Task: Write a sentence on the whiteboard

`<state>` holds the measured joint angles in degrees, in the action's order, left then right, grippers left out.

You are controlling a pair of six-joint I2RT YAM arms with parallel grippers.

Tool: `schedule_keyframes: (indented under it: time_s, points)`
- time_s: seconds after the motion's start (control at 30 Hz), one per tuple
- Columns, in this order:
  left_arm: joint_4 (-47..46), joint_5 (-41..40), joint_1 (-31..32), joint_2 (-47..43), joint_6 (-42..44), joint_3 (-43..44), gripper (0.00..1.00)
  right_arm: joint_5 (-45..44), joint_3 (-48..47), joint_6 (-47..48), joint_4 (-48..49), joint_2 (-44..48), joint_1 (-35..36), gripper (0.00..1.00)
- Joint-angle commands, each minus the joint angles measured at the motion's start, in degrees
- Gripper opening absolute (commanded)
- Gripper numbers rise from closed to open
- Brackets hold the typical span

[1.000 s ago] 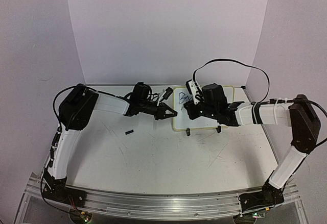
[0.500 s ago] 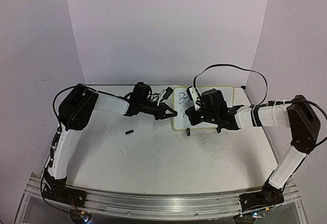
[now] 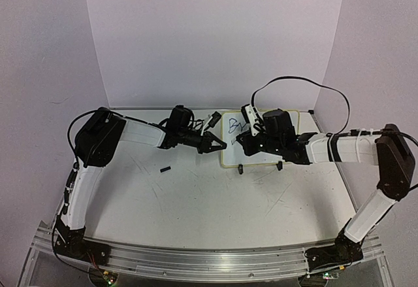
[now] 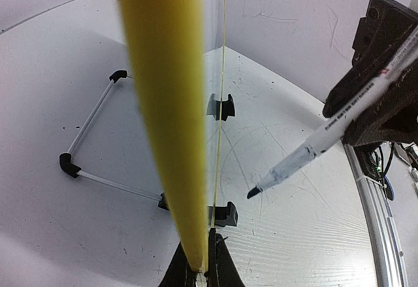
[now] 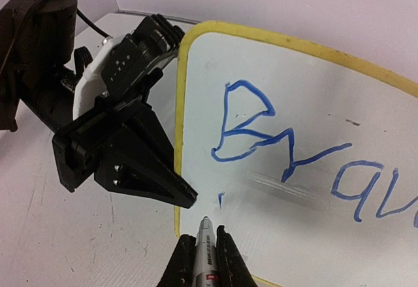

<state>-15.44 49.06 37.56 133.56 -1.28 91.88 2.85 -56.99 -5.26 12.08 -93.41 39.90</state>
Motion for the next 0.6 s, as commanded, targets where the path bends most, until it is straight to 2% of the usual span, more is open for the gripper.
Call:
schedule_keyframes:
  time_s: [0.0,0.57]
  points:
    - [7.5,-7.6,-0.4,0.7,4.7,-1.1,0.0,-0.9,-2.9,-0.6,2.2,-0.7,-0.8,0.0]
    - [7.6,-7.5,-0.4,0.9,4.8,-0.9,0.0,-2.7,-4.8,-0.3,2.0,-4.0,-1.0,0.0]
